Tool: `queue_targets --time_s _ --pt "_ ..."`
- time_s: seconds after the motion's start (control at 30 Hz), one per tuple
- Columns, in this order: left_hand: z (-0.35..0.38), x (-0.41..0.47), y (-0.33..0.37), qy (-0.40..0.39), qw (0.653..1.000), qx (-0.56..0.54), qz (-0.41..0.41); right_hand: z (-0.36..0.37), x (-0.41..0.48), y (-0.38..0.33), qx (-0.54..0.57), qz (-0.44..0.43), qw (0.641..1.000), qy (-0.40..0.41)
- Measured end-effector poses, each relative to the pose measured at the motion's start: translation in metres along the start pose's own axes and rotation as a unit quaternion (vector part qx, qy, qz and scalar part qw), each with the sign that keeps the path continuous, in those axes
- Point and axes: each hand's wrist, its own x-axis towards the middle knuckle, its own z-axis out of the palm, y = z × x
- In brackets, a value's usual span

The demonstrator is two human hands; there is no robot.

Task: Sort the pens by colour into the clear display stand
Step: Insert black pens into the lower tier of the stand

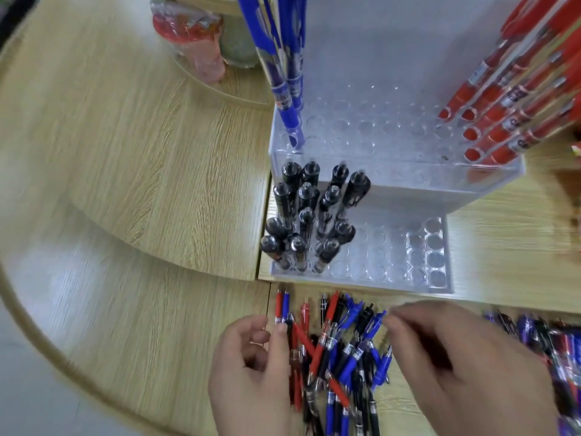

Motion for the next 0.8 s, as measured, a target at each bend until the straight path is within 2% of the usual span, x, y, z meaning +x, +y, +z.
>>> queue_targets --time_s 0.07,0.13,0.23,0.3,0.37,0.5,0.57,0.7,0.8 --pt "-0.005 -0.002 -0.025 -0.090 0.990 0.093 -0.056 0.028 -0.035 0.010 0.000 0.065 0.993 -0.103" --pt "-0.006 -0.006 -0.039 -0.165 0.971 0.161 -0.068 0.060 -0.054 0.022 -0.010 0.138 0.970 -0.200" --pt "-0.001 -0.010 -0.047 -0.220 0.949 0.225 -0.021 0.093 -0.060 0.037 -0.024 0.153 0.960 -0.235" --pt "0.004 -0.013 -0.045 -0.245 0.930 0.273 0.002 0.106 -0.057 0.042 -0.023 0.094 0.968 -0.232" --pt "0.008 -0.015 -0.046 -0.256 0.916 0.310 0.007 0.116 -0.050 0.047 -0.032 0.022 0.964 -0.262" --pt "0.010 -0.016 -0.049 -0.270 0.906 0.327 -0.008 0.122 -0.022 0.056 -0.133 -0.112 0.910 -0.377" --pt "0.010 -0.017 -0.050 -0.277 0.903 0.328 -0.009 0.126 -0.010 0.060 -0.133 -0.174 0.893 -0.394" --pt "0.007 -0.015 -0.057 -0.285 0.914 0.286 -0.044 0.131 0.006 0.061 -0.141 -0.258 0.880 -0.373" --pt "0.003 -0.009 -0.059 -0.289 0.936 0.182 -0.084 0.132 0.017 0.061 -0.140 -0.273 0.882 -0.357"
